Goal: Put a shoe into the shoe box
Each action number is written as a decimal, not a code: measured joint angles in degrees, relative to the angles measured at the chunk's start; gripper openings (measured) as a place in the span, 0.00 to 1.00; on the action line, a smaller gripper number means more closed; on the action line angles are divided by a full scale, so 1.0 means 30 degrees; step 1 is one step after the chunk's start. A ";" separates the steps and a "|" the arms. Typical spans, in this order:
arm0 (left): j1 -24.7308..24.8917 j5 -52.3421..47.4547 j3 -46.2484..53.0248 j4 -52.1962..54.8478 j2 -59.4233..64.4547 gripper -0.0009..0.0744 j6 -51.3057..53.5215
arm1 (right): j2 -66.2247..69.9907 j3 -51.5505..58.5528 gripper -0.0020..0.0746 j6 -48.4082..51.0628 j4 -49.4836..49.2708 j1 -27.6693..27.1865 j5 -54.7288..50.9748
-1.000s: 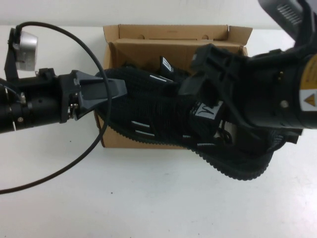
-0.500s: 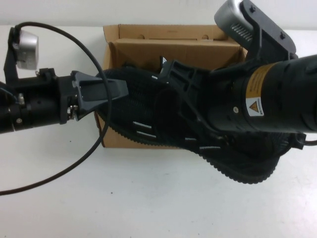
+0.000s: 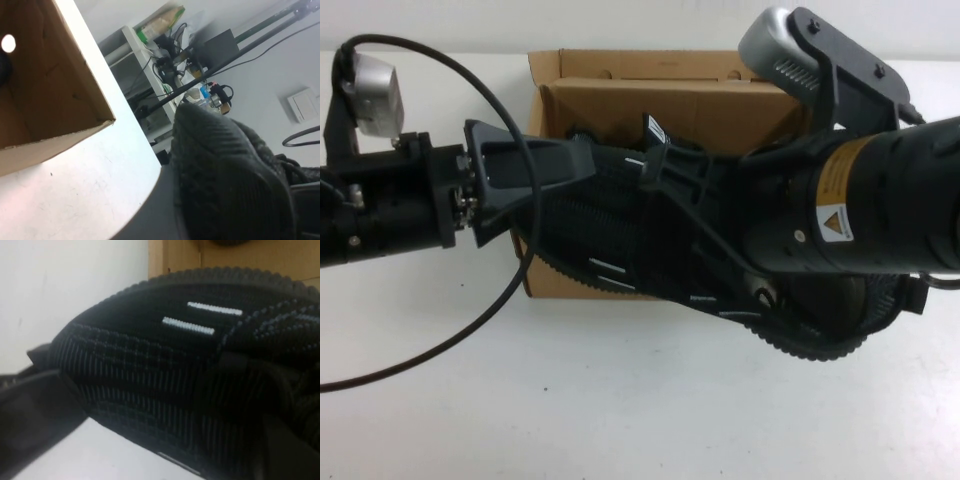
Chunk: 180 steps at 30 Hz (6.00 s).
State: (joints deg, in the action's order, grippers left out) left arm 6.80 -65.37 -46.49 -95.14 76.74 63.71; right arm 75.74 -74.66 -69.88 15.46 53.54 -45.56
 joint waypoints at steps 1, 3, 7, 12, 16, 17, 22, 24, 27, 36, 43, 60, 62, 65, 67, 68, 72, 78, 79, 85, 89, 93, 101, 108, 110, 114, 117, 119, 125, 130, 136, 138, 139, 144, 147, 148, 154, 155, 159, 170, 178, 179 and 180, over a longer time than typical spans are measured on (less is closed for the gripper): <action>-0.0032 0.0000 0.0000 0.0000 0.0000 0.90 0.0000 | -0.0079 0.0000 0.03 0.0289 0.0000 0.0000 -0.0093; -0.0236 0.0000 0.0000 0.0000 0.0000 0.90 0.0000 | -0.0310 0.0000 0.03 0.0615 0.0146 0.0000 -0.0421; -0.1203 0.0291 0.0000 -0.0069 0.0000 0.90 0.0039 | -0.1132 0.0000 0.03 0.0738 0.0937 0.0000 -0.1562; -0.2334 0.0254 0.0000 -0.0149 0.0000 0.90 0.0039 | -0.2164 0.0008 0.02 0.0771 0.2727 0.0000 -0.2431; -0.2916 -0.0122 0.0000 0.0014 0.0000 0.81 0.0520 | -0.2522 0.0008 0.02 0.1199 0.2987 -0.0322 -0.2046; -0.3074 -0.0276 0.0000 0.0224 0.0000 0.70 0.0801 | -0.2522 0.0008 0.02 0.1687 0.2537 -0.0596 -0.1720; -0.3951 -0.0527 -0.0438 0.1323 0.0000 0.13 0.1758 | -0.2407 0.0008 0.02 0.4738 -0.1029 -0.2909 0.0281; -0.4242 -0.0527 -0.0682 0.1741 -0.0096 0.06 0.1883 | -0.2266 0.0008 0.02 0.6275 -0.2795 -0.4241 0.0822; -0.4324 -0.0320 -0.0784 0.2782 -0.0833 0.03 0.1964 | -0.1783 0.0008 0.02 1.0173 -0.6567 -0.6314 0.1347; -0.4370 0.3324 -0.0907 0.7557 -0.4900 0.01 0.1481 | 0.1913 -0.1062 0.02 2.2582 -1.8818 -1.0010 0.0865; -0.4370 0.2952 -0.0947 0.9181 -0.6848 0.01 0.0108 | 0.5706 -0.4164 0.02 2.5138 -2.0720 -1.0700 0.0065; -0.4370 0.2920 -0.0947 1.0109 -0.7002 0.01 -0.0527 | 1.2020 -0.6657 0.02 2.6260 -2.2300 -1.0739 -0.0687; -0.4370 0.3047 -0.0947 1.0141 -0.7002 0.01 -0.0574 | 1.2356 -0.6657 0.02 2.6260 -2.2468 -1.0739 -0.0687; -0.4370 0.3208 -0.0947 1.0141 -0.7002 0.01 -0.0574 | 1.2729 -0.6692 0.02 2.6260 -2.2796 -1.0739 -0.0761; -0.4370 0.3362 -0.0947 1.0141 -0.7002 0.01 -0.0587 | 1.2948 -0.6730 0.02 2.6260 -2.2928 -1.0739 -0.0928; -0.4370 0.3403 -0.0947 1.0141 -0.7002 0.01 -0.0587 | 1.3101 -0.6731 0.02 2.6260 -2.2928 -1.0739 -0.0976; -0.4370 0.3478 -0.0947 1.0141 -0.7002 0.01 -0.0587 | 1.3747 -0.6806 0.02 2.6260 -2.2998 -1.0810 -0.0969; -0.4370 0.3521 -0.0947 1.0141 -0.7002 0.01 -0.0662 | 1.4290 -0.6806 0.02 2.6260 -2.2653 -1.0810 -0.1088; -0.4370 0.3534 -0.0947 1.0141 -0.7002 0.01 -0.0662 | 1.4290 -0.6806 0.02 2.6260 -2.2510 -1.0810 -0.1132; -0.4370 0.3564 -0.0947 1.0141 -0.7002 0.01 -0.0728 | 1.4290 -0.6806 0.15 2.6260 -2.2005 -1.0810 -0.1594; -0.4370 0.3564 -0.0947 1.0141 -0.7002 0.01 -0.0728 | 1.4077 -0.6806 0.42 2.6260 -2.1429 -1.0810 -0.1532; -0.4370 0.3564 -0.0947 1.0141 -0.7002 0.01 -0.0728 | 1.3194 -0.6806 0.59 2.6260 -1.9717 -1.0810 -0.1356; -0.4370 0.3564 -0.0947 1.0141 -0.7002 0.01 -0.0728 | 1.2038 -0.6836 0.61 2.6260 -1.7471 -1.0810 -0.0808; -0.4370 0.3697 -0.0947 1.0141 -0.7002 0.01 -0.0728 | 1.2038 -0.6836 0.60 2.6260 -1.7058 -1.0810 0.0145; -0.4370 0.3711 -0.0947 1.0141 -0.7002 0.01 -0.0728 | 1.2038 -0.6836 0.56 2.6260 -1.6777 -1.0810 0.0366; -0.4370 0.3711 -0.0947 1.0179 -0.7002 0.01 -0.0668 | 1.1905 -0.6836 0.37 2.6303 -1.5769 -1.0810 0.0533; -0.4370 0.3831 -0.0947 1.0654 -0.7002 0.01 -0.0187 | 1.1237 -0.6878 0.14 2.6345 -1.4444 -1.0874 0.0533; -0.4370 0.3936 -0.0977 1.1212 -0.7002 0.01 0.0076 | 1.0389 -0.7209 0.07 2.6345 -1.3046 -1.0956 0.0533; -0.4370 0.4885 -0.2862 1.4165 -0.7002 0.01 -0.0113 | 0.6666 -0.7926 0.01 2.6345 -0.8754 -1.1030 0.0655; -0.4370 0.6611 -0.5089 1.7696 -0.7002 0.01 -0.3477 | 0.3216 -0.7936 0.01 2.6245 -0.7829 -1.1030 0.0575; -0.4370 0.8789 -0.6030 1.8208 -0.7208 0.01 -0.8109 | -0.0372 -0.7770 0.01 2.4660 -0.6511 -1.1030 0.0484; -0.4370 0.9127 -0.5882 1.6974 -0.7487 0.01 -0.7893 | -0.1874 -0.6897 0.01 2.4492 -0.5929 -1.1030 0.0957; -0.4370 0.9207 -0.5689 1.6101 -0.7652 0.01 -0.7534 | -0.2692 -0.6189 0.01 2.4452 -0.5712 -1.1030 0.1300; -0.4370 0.8839 -0.3407 1.0560 -0.9157 0.01 -0.3191 | -0.6690 -0.1426 0.01 2.3295 -0.4961 -1.1030 0.3515; -0.4370 0.7936 -0.1568 0.7914 -1.0347 0.01 -0.0026 | -0.8998 0.2060 0.01 2.2719 -0.4856 -1.1030 0.4543; -0.4370 0.7686 -0.1026 0.7334 -1.0700 0.01 0.0596 | -0.9743 0.3212 0.01 2.2642 -0.4856 -1.1030 0.4725; -0.4370 0.7054 0.2409 0.6489 -1.3046 0.01 0.1871 | -1.3371 0.9727 0.01 2.2552 -0.4353 -1.1030 0.5556; -0.4370 0.7001 0.2825 0.6483 -1.3297 0.01 0.1871 | -1.3909 1.0885 0.01 2.2552 -0.4067 -1.1030 0.5882; -0.4370 0.6818 0.3706 0.6450 -1.3701 0.01 0.1760 | -1.5788 1.4727 0.01 2.2518 -0.3330 -1.1030 0.7812; -0.4370 0.6145 0.3835 0.6415 -1.3683 0.01 0.1469 | -1.7248 1.7218 0.01 2.2518 -0.3026 -1.1030 1.0879; -0.4370 0.6145 0.3835 0.6415 -1.3683 0.01 0.1545 | -1.7305 1.7218 0.01 2.2518 -0.3026 -1.1030 1.0938; -0.4370 0.6145 0.3835 0.6415 -1.3683 0.01 0.1545 | -1.7305 1.7218 0.01 2.2518 -0.3026 -1.1030 1.0938; -0.4370 0.6145 0.3835 0.6415 -1.3683 0.01 0.1545 | -1.7305 1.7218 0.01 2.2518 -0.3026 -1.1030 1.0938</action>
State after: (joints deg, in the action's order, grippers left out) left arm -6.30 -46.93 -34.98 -75.89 35.70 68.35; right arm 23.82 -23.00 -2.33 6.38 20.45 -12.75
